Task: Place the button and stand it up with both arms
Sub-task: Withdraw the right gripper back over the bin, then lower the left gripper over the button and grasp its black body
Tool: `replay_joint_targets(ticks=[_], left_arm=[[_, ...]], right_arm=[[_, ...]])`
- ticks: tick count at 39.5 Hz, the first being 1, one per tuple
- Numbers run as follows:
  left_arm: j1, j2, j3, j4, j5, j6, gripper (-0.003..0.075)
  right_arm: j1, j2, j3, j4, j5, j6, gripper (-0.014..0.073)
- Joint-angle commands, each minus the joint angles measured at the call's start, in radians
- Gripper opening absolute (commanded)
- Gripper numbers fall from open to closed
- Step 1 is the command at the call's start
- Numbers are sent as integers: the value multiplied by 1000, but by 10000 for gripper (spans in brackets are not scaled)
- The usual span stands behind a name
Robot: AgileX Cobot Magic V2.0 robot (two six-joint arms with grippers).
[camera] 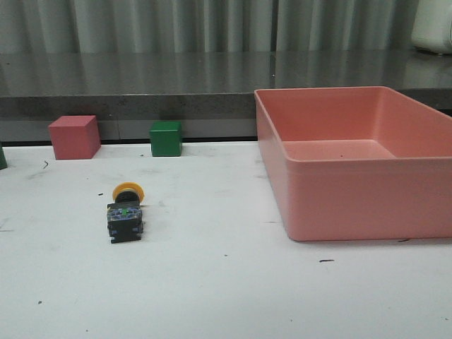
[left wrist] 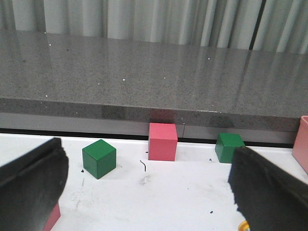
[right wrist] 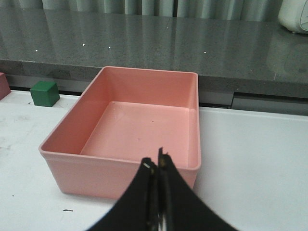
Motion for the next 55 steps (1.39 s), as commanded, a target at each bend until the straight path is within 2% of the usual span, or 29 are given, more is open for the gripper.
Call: replay_joint_targets(ticks=[1,7,15,24,34,44,49,55], left_arm=[[-8,94,-95,-10,-88,-9,650],[-82,248,-219,-10,6,-9,650],[-259,484,-373,-30,136,-9,650],[-390,772,-564,-103,384,-9,650],[-399,1031,-789,-151,654,-18,650],[-399,1254,-1001,-151,868,-115,649],[-399,1371,-1113,-151,1004,-138,620],[-399,1488,-1227,-149,1087,-138,596]], right_arm=[[-7,12,-26,-19,-86,2,-68],[-7,12,-26,-19,-86,2,-68],[-7,12,-26,-19,-86,2,-68],[-7,12,-26,-19,-86,2,-68],[-7,12,-26,-19,-86,2,-68],[-7,12,-26,-19,-86,2,-68],[-7,12,-26,-19,-86,2,-68],[-7,12,-26,-19,-86,2,-68]])
